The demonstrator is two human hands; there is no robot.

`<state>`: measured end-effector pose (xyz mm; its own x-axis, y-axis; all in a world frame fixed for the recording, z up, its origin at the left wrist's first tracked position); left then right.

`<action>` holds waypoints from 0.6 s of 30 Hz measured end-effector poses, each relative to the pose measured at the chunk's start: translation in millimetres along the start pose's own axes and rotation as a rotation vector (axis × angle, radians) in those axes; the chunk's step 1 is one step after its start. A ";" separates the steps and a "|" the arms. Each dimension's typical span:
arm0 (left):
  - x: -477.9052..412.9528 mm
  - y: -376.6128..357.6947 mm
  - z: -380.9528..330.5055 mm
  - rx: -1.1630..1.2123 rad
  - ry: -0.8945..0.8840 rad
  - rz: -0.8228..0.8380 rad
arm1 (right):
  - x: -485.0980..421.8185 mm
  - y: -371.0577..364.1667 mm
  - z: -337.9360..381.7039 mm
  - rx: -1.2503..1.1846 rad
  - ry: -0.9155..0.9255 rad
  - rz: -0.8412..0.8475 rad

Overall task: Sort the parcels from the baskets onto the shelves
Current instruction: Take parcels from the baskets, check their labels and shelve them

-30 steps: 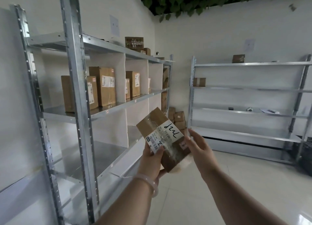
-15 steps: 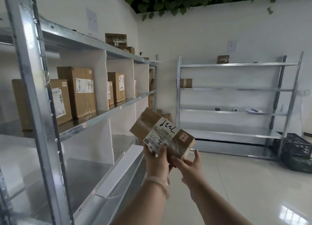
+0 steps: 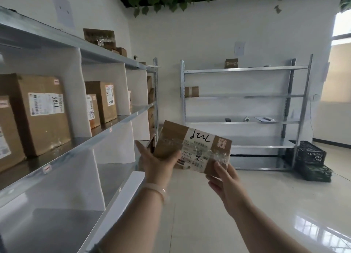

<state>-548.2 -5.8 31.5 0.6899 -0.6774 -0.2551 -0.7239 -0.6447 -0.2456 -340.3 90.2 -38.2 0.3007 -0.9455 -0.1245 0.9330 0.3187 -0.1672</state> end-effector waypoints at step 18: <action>-155.6 -161.6 104.5 -0.466 0.082 0.437 | -263.9 58.3 36.2 0.138 0.148 0.092</action>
<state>-538.3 240.8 13.2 0.3423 -0.9254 -0.1627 -0.8757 -0.3770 0.3016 -358.1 355.9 20.3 0.3630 -0.8896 -0.2772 0.9243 0.3815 -0.0141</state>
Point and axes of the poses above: each hand's wrist, its own x-axis away from the middle knuckle, its own y-axis out of the back of the hand, z = x × y, the point moved 10 cm from there along -x, towards the middle knuckle, and after that the axes turned 9 degrees about x, right-handed, at the moved point
